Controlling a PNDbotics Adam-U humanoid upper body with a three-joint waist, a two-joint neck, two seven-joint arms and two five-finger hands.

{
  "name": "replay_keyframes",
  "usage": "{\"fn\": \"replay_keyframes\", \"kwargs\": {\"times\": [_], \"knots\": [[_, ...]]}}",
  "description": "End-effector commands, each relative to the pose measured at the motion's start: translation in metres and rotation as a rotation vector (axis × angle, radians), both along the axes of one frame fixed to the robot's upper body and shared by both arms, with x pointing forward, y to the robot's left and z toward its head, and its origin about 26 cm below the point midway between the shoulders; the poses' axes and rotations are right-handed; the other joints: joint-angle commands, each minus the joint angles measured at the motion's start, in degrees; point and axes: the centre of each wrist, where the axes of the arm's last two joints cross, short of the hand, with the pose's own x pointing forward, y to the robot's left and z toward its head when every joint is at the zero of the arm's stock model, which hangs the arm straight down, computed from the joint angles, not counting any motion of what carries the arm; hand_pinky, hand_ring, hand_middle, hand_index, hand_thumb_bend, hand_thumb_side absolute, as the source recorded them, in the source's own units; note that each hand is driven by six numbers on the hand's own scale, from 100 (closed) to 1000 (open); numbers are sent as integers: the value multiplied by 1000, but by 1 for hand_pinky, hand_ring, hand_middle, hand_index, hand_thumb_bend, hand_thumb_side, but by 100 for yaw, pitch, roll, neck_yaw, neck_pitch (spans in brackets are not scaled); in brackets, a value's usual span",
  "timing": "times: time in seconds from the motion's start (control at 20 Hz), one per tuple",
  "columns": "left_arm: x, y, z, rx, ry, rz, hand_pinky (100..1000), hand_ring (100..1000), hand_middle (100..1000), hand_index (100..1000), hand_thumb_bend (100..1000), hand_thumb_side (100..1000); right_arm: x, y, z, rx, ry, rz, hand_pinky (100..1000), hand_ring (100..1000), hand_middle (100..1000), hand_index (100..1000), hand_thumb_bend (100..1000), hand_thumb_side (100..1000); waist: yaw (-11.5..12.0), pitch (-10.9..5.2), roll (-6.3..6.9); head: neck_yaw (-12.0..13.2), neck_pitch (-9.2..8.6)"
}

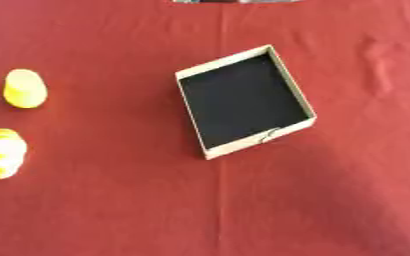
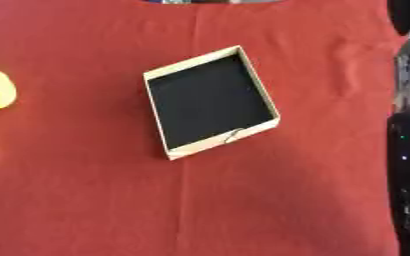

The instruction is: Pick up objects on the table and place them in the box.

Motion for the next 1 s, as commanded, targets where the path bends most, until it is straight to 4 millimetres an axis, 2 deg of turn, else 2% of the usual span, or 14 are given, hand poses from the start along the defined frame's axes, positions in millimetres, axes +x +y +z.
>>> {"fn": "replay_keyframes", "kwargs": {"times": [0.05,0.4,0.6,0.7,0.75,0.85,1.0], "knots": [[5,1,8,-4,4,-12,875,855,819,930,321,100,-5,3,7,-14,-28,18,898,981,796,886,100,647,-4,-91,30,43,-78],[19,-7,2,-11,67,-47,863,845,814,936,336,100,-4,5,5,-15,-18,37,898,983,794,886,100,648,-50,-70,44,80,-98],[25,-11,-4,-9,58,-36,836,822,776,904,314,100,-4,7,4,-18,-11,45,899,984,794,886,100,649,-69,-61,55,84,-104],[27,-13,-8,-5,56,-30,801,789,730,862,295,100,-4,7,4,-18,-10,49,899,984,794,887,100,649,-78,-60,56,86,-99],[28,-14,-9,-1,49,-23,752,737,673,813,269,100,-4,7,4,-18,-10,51,899,984,794,887,100,649,-79,-60,58,88,-95],[30,-15,-12,15,19,-3,691,663,607,751,294,100,-4,8,4,-21,-10,54,899,984,793,887,100,649,-80,-62,61,101,-84],[32,-18,-16,62,-70,31,618,586,546,675,260,100,-4,8,4,-20,-10,57,899,984,793,887,100,649,-88,-66,62,128,-80]]}}
